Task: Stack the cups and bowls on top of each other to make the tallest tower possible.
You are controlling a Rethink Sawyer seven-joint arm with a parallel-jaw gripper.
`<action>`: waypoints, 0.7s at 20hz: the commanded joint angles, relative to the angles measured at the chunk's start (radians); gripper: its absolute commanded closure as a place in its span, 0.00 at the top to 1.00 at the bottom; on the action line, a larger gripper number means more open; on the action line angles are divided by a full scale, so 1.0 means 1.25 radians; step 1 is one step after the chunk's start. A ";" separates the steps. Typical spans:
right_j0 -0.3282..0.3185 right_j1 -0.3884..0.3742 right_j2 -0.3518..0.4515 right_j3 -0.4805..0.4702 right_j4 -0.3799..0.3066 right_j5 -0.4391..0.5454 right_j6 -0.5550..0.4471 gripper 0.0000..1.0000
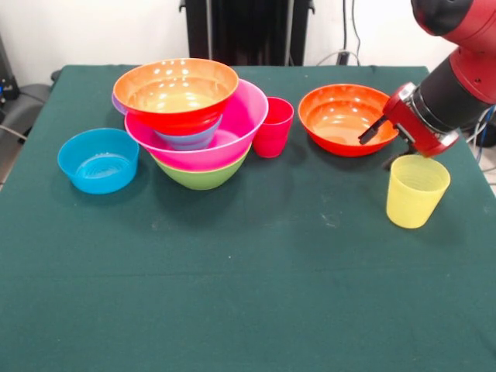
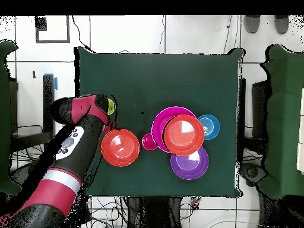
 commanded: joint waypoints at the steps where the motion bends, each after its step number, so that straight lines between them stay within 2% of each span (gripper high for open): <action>1: 0.010 -0.001 0.052 0.012 0.020 -0.024 0.187 1.00; 14: 0.020 -0.007 0.067 0.046 0.029 -0.031 0.177 1.00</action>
